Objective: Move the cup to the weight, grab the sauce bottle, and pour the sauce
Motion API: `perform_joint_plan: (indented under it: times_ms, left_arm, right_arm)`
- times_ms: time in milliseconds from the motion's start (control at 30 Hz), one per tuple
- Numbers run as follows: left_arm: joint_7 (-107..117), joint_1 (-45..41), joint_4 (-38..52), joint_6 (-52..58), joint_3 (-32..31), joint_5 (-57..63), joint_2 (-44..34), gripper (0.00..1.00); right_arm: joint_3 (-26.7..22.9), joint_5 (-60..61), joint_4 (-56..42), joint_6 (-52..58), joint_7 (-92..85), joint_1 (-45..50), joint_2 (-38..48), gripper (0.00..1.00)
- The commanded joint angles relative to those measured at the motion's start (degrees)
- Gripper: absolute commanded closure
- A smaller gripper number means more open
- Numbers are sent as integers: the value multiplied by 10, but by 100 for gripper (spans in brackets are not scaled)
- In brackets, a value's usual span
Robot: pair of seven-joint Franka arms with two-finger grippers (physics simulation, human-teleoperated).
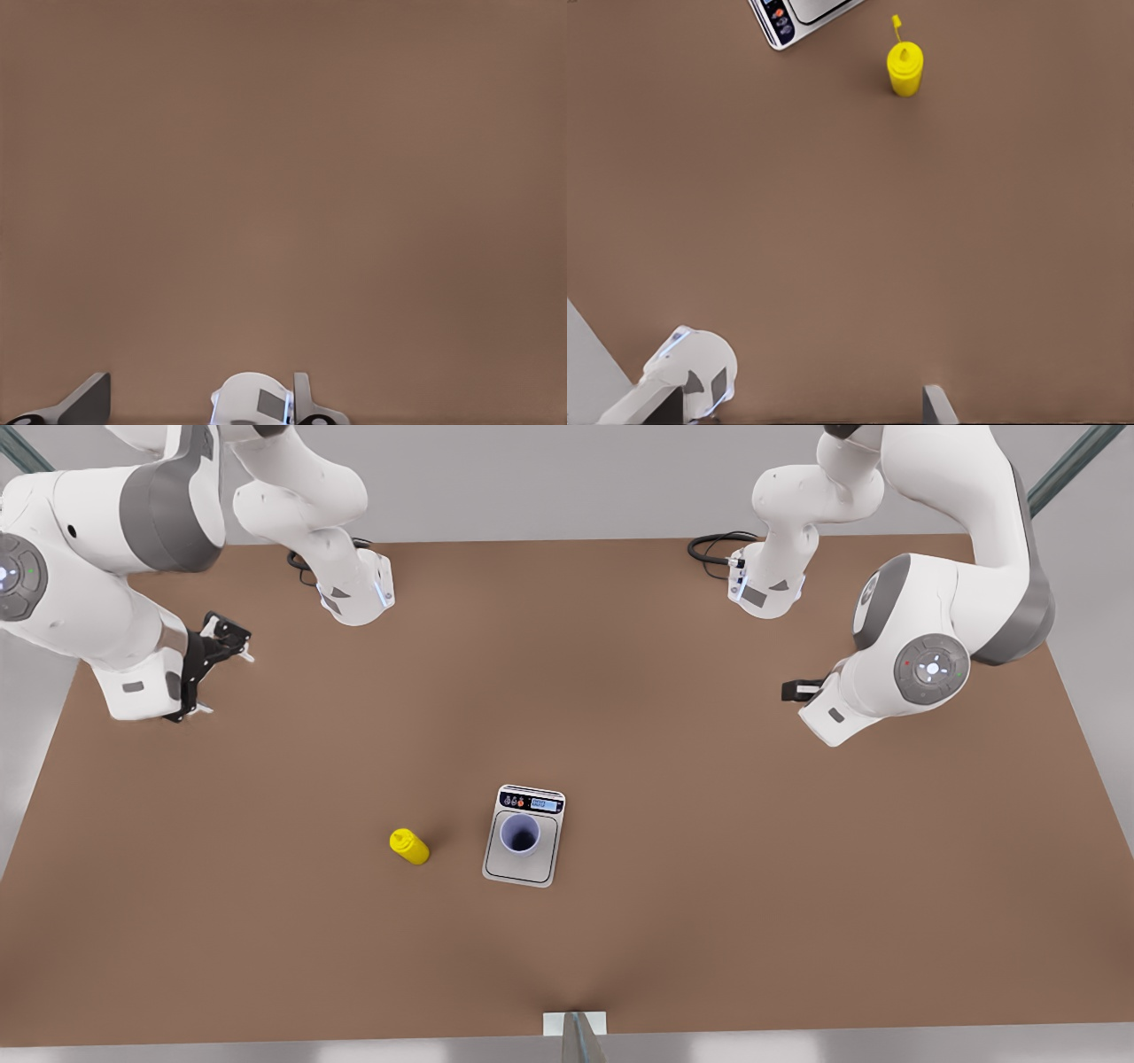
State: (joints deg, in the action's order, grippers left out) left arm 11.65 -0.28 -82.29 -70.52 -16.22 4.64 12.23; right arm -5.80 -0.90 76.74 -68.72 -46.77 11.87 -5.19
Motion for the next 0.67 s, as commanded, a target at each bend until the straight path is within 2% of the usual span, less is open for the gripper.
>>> perform_joint_plan:
  times_ms: [0, 200, 633]
  left_arm:
    - [0, 0, 0, 1, 0, 0, 0, 0]
    - [0, 0, 0, 2, 0, 0, 0, 0]
    - [0, 0, 0, 2, 0, 0, 0, 0]
  right_arm:
    - [32, -43, 24, -36, 484, -27, 17, 0]
    - [32, -82, 36, -48, 488, -33, 0, 0]
    - [25, -77, 34, -57, 487, -22, 8, 0]
